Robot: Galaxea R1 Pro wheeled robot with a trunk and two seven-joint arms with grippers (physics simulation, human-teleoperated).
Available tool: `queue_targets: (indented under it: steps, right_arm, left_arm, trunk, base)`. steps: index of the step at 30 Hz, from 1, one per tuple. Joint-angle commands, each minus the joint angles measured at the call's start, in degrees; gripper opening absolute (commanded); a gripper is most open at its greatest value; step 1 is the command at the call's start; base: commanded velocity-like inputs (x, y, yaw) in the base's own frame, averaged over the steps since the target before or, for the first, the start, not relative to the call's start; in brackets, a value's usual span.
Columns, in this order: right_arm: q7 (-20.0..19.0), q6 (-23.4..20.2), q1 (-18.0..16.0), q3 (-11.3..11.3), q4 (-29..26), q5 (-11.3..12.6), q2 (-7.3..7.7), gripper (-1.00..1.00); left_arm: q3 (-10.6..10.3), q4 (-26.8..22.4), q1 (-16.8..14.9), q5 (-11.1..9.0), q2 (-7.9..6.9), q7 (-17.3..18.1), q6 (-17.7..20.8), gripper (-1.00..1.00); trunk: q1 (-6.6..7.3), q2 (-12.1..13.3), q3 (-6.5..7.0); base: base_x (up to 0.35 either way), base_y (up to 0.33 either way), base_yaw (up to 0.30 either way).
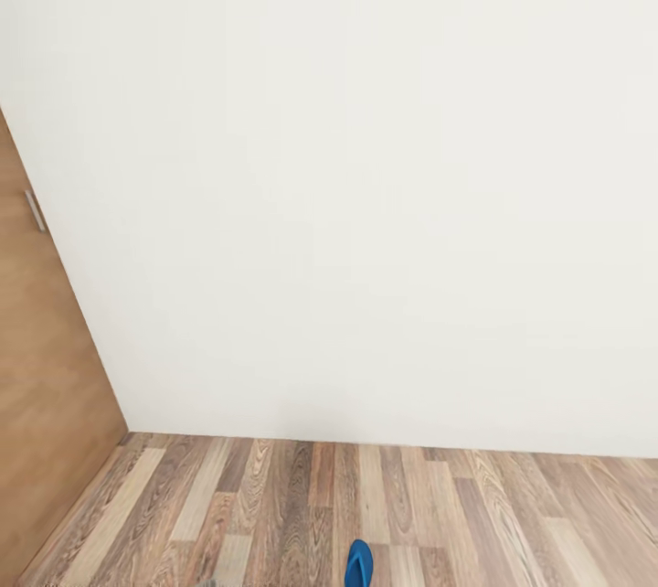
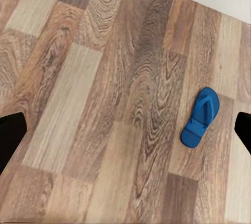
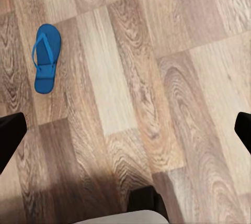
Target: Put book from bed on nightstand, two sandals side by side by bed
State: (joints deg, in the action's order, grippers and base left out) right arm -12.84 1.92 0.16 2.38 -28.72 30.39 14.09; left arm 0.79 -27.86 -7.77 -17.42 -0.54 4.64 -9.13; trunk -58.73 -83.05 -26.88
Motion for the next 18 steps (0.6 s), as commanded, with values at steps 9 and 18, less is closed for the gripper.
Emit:
queue_targets:
  steps: [9, 18]
  right_arm:
    - [-0.1, 0.2, 0.0, 0.3, 0.0, 0.5, 0.06, 1.0]
    - [0.0, 0.2, 0.0, 0.3, 0.0, 0.3, 0.06, 1.0]
  left_arm:
    - [0.1, 0.1, 0.0, -0.6, 0.01, 0.5, -0.1, 1.0]
    - [0.1, 0.1, 0.0, -0.6, 0.01, 0.5, -0.1, 1.0]
  trunk:
    - [0.0, 0.0, -0.05]
    - [0.0, 0.0, -0.05]
  base:
    - [0.0, 0.0, 0.292]
    - [0.0, 0.0, 0.292]
